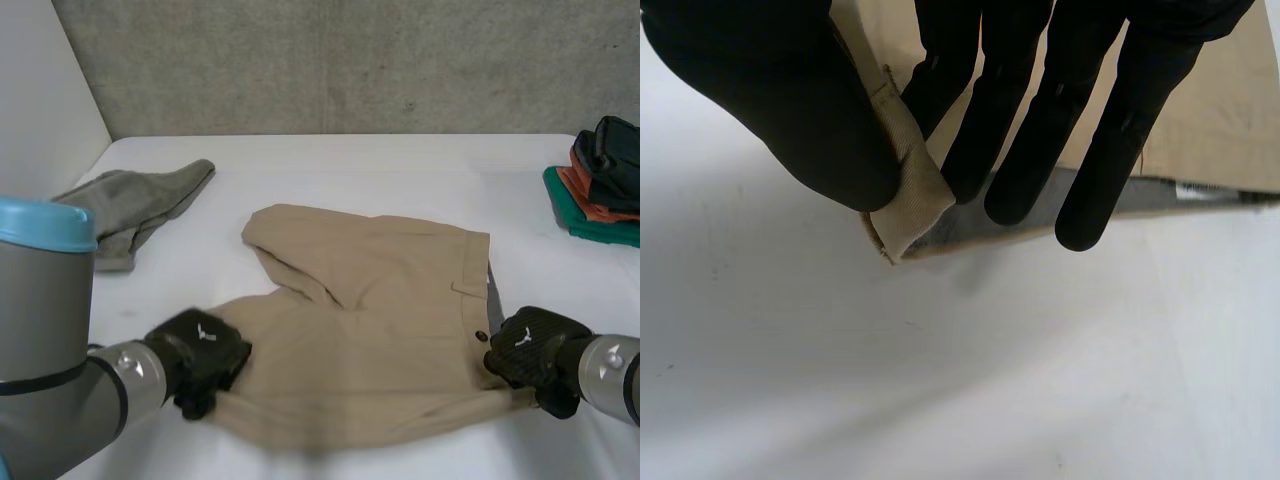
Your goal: Fold the laundry.
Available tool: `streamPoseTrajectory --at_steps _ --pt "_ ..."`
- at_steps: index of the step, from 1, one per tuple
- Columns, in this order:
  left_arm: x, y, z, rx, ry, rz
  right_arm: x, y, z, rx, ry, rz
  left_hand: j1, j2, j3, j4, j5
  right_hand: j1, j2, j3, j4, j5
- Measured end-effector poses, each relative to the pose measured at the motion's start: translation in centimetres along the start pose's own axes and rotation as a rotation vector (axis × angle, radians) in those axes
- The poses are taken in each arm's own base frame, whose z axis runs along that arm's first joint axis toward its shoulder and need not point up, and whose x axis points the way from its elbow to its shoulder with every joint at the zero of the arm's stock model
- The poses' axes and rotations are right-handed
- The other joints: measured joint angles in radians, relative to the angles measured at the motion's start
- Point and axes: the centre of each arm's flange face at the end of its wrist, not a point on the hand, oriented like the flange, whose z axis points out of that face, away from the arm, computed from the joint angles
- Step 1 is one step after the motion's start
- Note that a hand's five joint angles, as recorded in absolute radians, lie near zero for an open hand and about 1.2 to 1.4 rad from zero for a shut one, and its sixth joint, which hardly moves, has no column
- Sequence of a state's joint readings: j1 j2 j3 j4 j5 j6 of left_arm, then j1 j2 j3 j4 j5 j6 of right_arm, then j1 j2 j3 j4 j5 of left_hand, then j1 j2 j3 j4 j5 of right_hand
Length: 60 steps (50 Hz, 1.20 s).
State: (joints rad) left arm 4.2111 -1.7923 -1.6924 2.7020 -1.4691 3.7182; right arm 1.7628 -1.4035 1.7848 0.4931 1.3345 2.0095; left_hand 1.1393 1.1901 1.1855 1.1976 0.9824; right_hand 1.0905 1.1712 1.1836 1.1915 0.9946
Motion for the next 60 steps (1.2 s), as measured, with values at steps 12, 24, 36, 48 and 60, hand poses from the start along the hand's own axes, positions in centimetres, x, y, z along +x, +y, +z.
streamPoseTrajectory --at_steps 12,24,36,48,60 --pt "-2.6 -0.9 3.3 -0.030 0.017 -0.009 2.0 -2.0 1.9 0.127 0.136 0.087 0.000 0.000 0.000 0.000 0.000 0.023 0.000 0.000 0.000 0.024" --pt "-12.1 -12.2 4.9 0.502 -0.344 -0.082 12.3 -9.7 3.2 0.563 0.649 0.268 0.000 0.000 0.000 0.001 0.013 0.023 0.000 0.000 0.000 0.024" --pt "-21.2 -23.6 -7.2 1.224 -0.667 -0.234 20.4 -18.7 -7.2 1.195 1.170 0.381 0.000 0.000 0.000 0.004 0.013 0.026 0.000 0.000 0.000 0.024" --pt "-20.9 -19.4 -2.6 0.989 -0.563 -0.346 18.0 -18.2 -2.5 1.070 1.024 0.376 0.000 0.000 0.000 0.004 0.013 0.026 0.000 0.000 0.000 0.024" --pt "-14.9 -9.1 8.7 0.604 -0.362 -0.334 9.1 -10.7 9.6 0.669 0.673 0.428 0.000 0.000 0.006 0.004 0.013 0.026 0.000 0.000 0.001 0.024"
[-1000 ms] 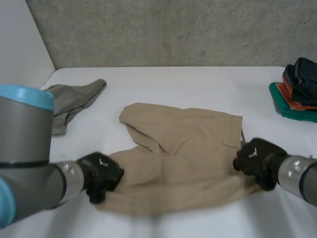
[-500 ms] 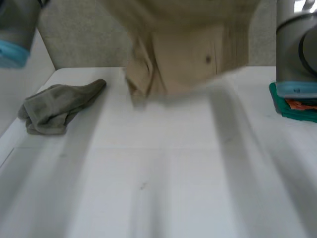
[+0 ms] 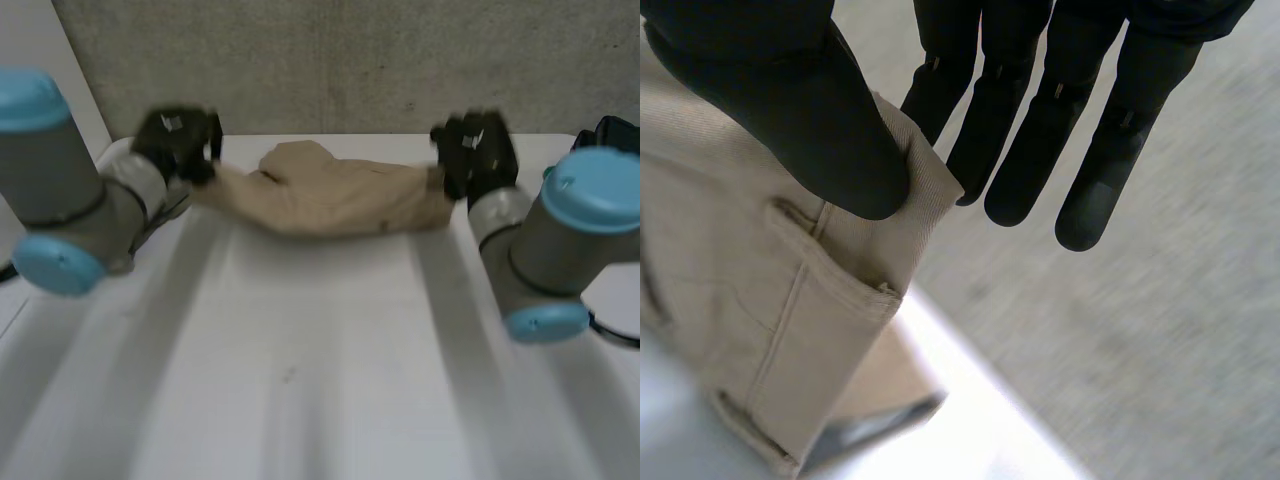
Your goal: Fold the laundry.
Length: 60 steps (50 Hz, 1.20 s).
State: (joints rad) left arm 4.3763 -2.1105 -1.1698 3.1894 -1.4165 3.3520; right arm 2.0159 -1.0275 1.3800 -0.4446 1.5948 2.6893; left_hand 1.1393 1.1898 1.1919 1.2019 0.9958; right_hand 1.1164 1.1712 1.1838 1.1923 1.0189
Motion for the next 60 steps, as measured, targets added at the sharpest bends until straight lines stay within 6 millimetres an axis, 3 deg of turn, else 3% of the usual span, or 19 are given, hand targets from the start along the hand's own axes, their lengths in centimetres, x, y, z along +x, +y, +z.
streamPoseTrajectory --at_steps 4,7,12,21,27,32,34,35,36,37,39,44,47,54,58,60 --pt "1.3 3.9 -1.7 -0.133 0.049 0.042 -1.5 3.1 -2.0 -0.120 -0.079 -0.041 0.000 0.000 0.000 0.000 0.000 0.000 0.000 0.000 0.000 0.000" --pt "1.7 4.7 -3.6 -0.212 0.071 0.079 -1.7 3.8 -3.6 -0.191 -0.129 -0.092 0.000 0.000 0.000 0.000 0.000 0.000 0.000 0.000 0.000 0.000" --pt "2.0 3.6 -8.1 -0.345 0.111 0.143 -0.5 3.0 -7.0 -0.311 -0.209 -0.215 0.000 0.000 0.000 0.000 0.000 0.000 0.000 0.000 0.000 0.000" --pt "3.8 2.4 -17.7 -0.655 0.327 0.272 2.3 0.4 -15.2 -0.560 -0.446 -0.448 0.000 0.000 0.000 0.000 0.000 0.000 0.000 0.000 0.000 0.000" --pt "4.9 2.4 -20.6 -0.739 0.457 0.326 2.4 -0.3 -17.7 -0.560 -0.567 -0.504 0.000 0.000 0.000 0.000 0.000 0.000 0.000 0.000 0.000 0.000" --pt "4.9 2.4 -19.6 -0.694 0.440 0.335 2.1 0.0 -17.3 -0.528 -0.567 -0.485 -0.042 -0.070 -0.071 -0.061 -0.048 0.000 0.000 0.000 0.000 0.000" --pt "4.8 2.4 -18.6 -0.663 0.417 0.334 2.1 0.3 -16.7 -0.521 -0.547 -0.466 -0.326 -0.312 -0.310 -0.318 -0.301 0.000 0.000 0.000 0.000 0.000" --pt "4.7 2.5 -17.9 -0.645 0.402 0.332 2.0 0.5 -16.2 -0.516 -0.528 -0.450 -0.585 -0.566 -0.561 -0.556 -0.531 0.000 0.000 0.000 0.000 0.000" --pt "4.7 2.5 -17.5 -0.634 0.393 0.329 2.0 0.6 -16.0 -0.514 -0.516 -0.441 -0.585 -0.566 -0.561 -0.556 -0.531 0.000 0.000 0.000 0.000 0.000" --pt "4.6 2.4 -16.8 -0.617 0.378 0.324 2.0 0.9 -15.5 -0.510 -0.496 -0.425 -0.788 -0.787 -0.784 -0.799 -0.768 0.000 0.000 0.000 0.000 0.000" --pt "4.4 2.4 -16.1 -0.600 0.364 0.317 2.0 1.1 -15.1 -0.505 -0.471 -0.406 -0.797 -0.829 -0.825 -0.848 -0.815 0.000 0.000 0.000 0.000 0.000" --pt "3.6 2.1 -13.5 -0.525 0.299 0.270 2.0 1.6 -14.0 -0.482 -0.409 -0.363 -0.781 -0.822 -0.826 -0.843 -0.809 0.000 0.000 0.000 0.000 0.000" --pt "3.0 2.3 -11.9 -0.487 0.266 0.240 2.0 1.7 -13.6 -0.465 -0.390 -0.355 -0.660 -0.724 -0.727 -0.735 -0.701 0.000 0.000 0.000 0.000 0.000" --pt "2.2 4.4 -6.7 -0.415 0.240 0.198 1.6 1.7 -13.1 -0.423 -0.367 -0.352 -0.455 -0.514 -0.518 -0.526 -0.496 0.000 0.000 0.000 0.000 0.000" --pt "2.0 5.6 -4.8 -0.395 0.249 0.198 1.5 1.8 -13.0 -0.415 -0.363 -0.349 -0.440 -0.496 -0.499 -0.508 -0.479 0.000 0.000 0.000 0.000 0.000" --pt "1.9 6.9 -2.8 -0.374 0.258 0.208 1.4 1.9 -12.9 -0.408 -0.359 -0.342 -0.460 -0.512 -0.512 -0.526 -0.495 0.000 0.000 0.000 0.000 0.000"
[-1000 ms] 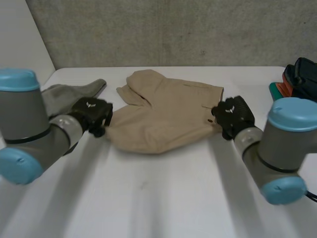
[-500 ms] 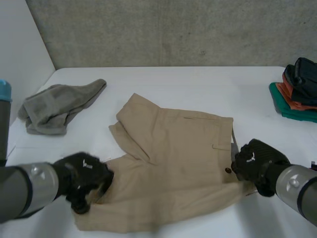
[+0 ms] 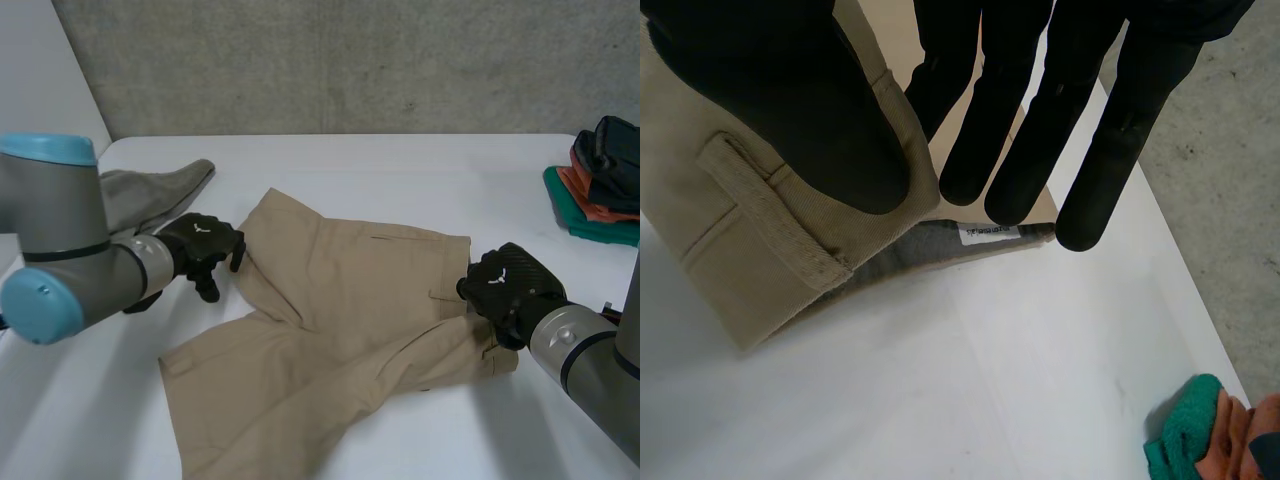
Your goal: Fold the laundry.
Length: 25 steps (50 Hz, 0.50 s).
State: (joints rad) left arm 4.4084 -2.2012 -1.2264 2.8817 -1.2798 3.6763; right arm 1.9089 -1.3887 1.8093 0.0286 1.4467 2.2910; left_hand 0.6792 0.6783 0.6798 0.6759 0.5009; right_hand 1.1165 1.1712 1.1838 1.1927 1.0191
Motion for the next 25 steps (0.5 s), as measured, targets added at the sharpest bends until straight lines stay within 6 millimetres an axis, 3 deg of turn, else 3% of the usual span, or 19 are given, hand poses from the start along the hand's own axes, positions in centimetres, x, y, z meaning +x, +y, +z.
streamPoseTrajectory --at_steps 9,25 --pt "-0.8 1.4 4.2 0.007 -0.012 0.054 -0.4 0.3 0.2 0.002 0.002 0.007 -0.072 -0.076 -0.075 -0.078 -0.080 0.000 0.000 0.000 0.000 0.003" --pt "-0.7 2.0 7.0 0.019 -0.030 0.098 -0.7 0.6 0.3 0.002 0.006 0.006 -0.092 -0.099 -0.093 -0.101 -0.096 0.000 0.000 0.000 0.000 0.004"
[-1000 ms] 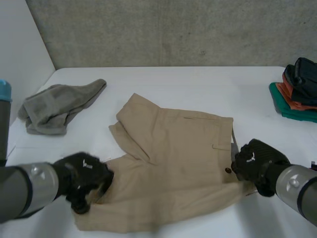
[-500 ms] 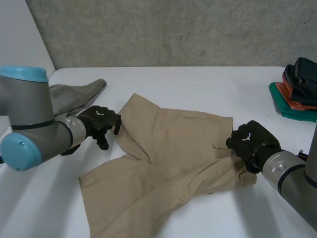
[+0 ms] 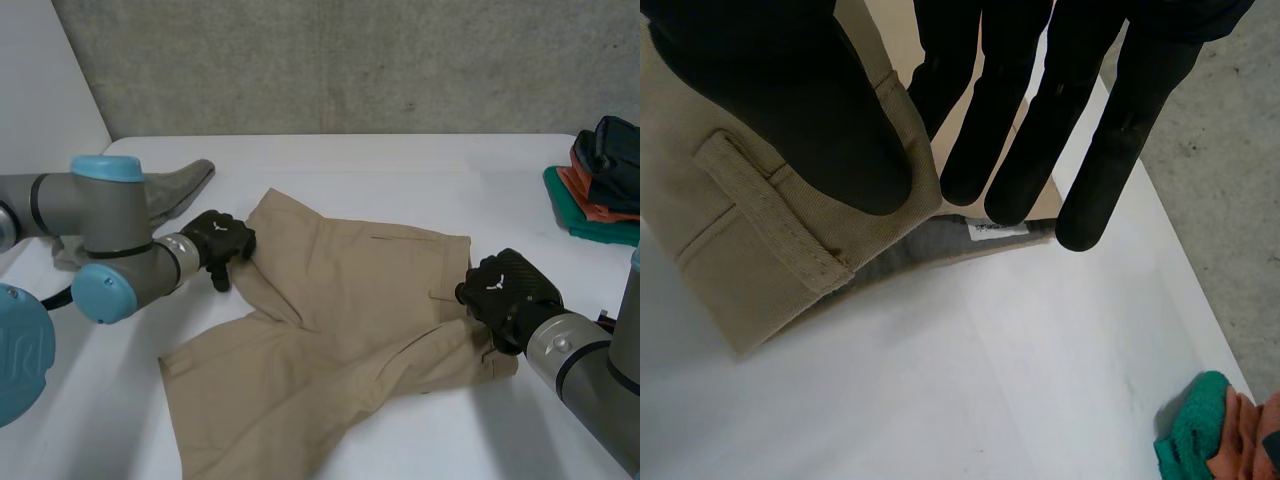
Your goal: Fold the laundry.
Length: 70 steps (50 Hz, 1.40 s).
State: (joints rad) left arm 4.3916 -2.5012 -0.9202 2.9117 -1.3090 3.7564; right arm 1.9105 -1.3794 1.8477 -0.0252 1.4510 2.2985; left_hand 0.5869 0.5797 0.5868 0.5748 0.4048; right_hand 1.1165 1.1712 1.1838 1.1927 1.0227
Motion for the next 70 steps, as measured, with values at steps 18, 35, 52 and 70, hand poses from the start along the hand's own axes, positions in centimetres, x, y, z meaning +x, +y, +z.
streamPoseTrajectory --at_steps 18,35,52,70 --pt "0.1 -0.2 1.1 -0.033 -0.077 0.072 -0.6 0.0 -0.3 -0.001 -0.016 -0.003 0.550 0.600 0.590 0.612 0.588 0.000 0.000 0.000 0.000 0.000" --pt "-2.4 -1.0 -4.3 -0.253 -0.236 0.049 -1.2 -0.5 -1.1 0.019 -0.030 -0.013 0.550 0.604 0.600 0.623 0.589 0.000 0.000 0.000 0.000 0.000" --pt "-1.8 -1.9 -6.0 -0.268 -0.257 0.019 -1.5 -0.8 -1.3 0.023 -0.026 -0.009 -0.070 -0.066 -0.067 -0.071 -0.075 0.000 0.000 0.000 0.000 0.000" --pt "-0.9 -0.8 -4.0 -0.154 -0.053 -0.013 -1.5 -0.8 -1.2 0.024 -0.025 -0.001 -0.058 -0.045 -0.049 -0.048 -0.053 0.000 0.000 0.000 0.000 0.000"
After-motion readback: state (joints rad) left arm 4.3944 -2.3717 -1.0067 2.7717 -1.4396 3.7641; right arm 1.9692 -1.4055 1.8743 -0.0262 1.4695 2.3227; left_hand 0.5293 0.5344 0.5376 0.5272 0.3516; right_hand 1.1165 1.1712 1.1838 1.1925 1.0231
